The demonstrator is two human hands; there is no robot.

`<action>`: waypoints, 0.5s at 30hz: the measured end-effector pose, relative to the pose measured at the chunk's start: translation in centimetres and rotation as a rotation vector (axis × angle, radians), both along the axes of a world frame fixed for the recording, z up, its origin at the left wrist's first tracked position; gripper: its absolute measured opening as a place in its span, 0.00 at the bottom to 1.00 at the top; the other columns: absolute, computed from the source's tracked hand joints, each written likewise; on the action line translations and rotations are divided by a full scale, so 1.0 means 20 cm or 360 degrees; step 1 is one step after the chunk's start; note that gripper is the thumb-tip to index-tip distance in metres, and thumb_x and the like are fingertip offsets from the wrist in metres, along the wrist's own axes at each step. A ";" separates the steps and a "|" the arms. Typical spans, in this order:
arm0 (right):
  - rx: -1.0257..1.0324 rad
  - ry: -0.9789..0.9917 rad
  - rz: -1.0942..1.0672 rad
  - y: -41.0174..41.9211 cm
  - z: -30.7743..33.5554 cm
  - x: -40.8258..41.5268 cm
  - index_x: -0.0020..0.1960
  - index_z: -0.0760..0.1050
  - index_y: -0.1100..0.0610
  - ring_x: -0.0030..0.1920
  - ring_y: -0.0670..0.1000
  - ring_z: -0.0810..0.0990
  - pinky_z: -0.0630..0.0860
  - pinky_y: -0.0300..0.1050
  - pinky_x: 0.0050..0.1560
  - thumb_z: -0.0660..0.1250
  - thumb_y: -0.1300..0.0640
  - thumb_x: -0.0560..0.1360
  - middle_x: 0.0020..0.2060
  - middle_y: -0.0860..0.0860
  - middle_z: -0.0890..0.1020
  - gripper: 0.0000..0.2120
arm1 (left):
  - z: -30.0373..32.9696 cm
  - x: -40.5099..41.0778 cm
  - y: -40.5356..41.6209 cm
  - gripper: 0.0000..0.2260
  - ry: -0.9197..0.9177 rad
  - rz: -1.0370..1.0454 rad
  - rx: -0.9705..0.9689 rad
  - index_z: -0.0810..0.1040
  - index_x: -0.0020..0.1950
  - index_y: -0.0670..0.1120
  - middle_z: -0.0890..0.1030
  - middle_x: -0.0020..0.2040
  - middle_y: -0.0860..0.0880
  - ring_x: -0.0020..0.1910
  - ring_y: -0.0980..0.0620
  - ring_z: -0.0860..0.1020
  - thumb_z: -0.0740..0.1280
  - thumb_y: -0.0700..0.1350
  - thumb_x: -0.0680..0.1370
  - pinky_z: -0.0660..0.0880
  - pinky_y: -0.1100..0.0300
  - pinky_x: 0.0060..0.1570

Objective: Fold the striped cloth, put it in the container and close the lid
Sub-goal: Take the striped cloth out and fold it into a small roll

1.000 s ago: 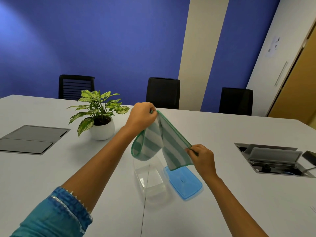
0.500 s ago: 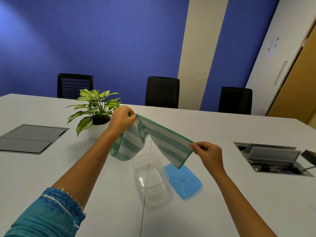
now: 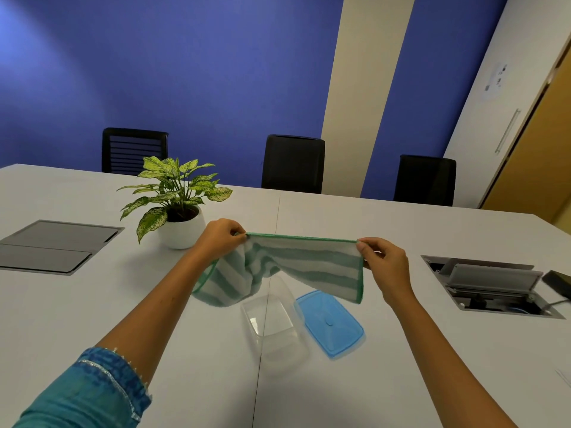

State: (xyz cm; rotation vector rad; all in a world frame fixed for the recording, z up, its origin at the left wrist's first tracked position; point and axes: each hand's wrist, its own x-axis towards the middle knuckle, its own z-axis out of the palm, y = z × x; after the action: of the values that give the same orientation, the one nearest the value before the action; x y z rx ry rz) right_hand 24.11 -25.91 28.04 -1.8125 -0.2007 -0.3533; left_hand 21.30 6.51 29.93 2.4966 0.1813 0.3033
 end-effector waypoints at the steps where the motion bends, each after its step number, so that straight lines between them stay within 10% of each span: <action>1: -0.0001 -0.0001 -0.0034 0.00 0.01 0.00 0.48 0.80 0.53 0.46 0.55 0.80 0.81 0.57 0.49 0.67 0.57 0.75 0.42 0.50 0.82 0.04 | -0.02 0.00 0.00 0.11 0.0042 -0.0021 -0.0026 0.82 0.53 0.42 0.83 0.50 0.43 0.45 0.49 0.76 0.66 0.46 0.76 0.69 0.59 0.43; 8: -0.0208 -0.0048 -0.0267 -0.03 0.09 0.03 0.51 0.81 0.59 0.46 0.51 0.78 0.75 0.46 0.49 0.66 0.56 0.75 0.45 0.53 0.83 0.09 | -0.03 0.01 0.14 0.14 -0.0231 0.0354 -0.0286 0.83 0.49 0.41 0.83 0.48 0.43 0.46 0.48 0.78 0.72 0.51 0.71 0.75 0.53 0.48; 15: -0.0110 0.0063 -0.0324 -0.08 0.09 0.08 0.51 0.79 0.56 0.47 0.56 0.81 0.80 0.56 0.52 0.68 0.54 0.74 0.45 0.54 0.82 0.08 | 0.01 0.00 0.21 0.14 -0.0288 0.0537 -0.0403 0.83 0.49 0.40 0.83 0.45 0.42 0.41 0.48 0.77 0.71 0.50 0.72 0.77 0.53 0.47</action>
State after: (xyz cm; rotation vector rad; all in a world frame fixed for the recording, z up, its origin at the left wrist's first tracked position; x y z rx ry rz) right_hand 25.66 -27.51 29.89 -1.9116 -0.0004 -0.4578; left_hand 21.35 10.68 30.09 2.1687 0.5344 0.6029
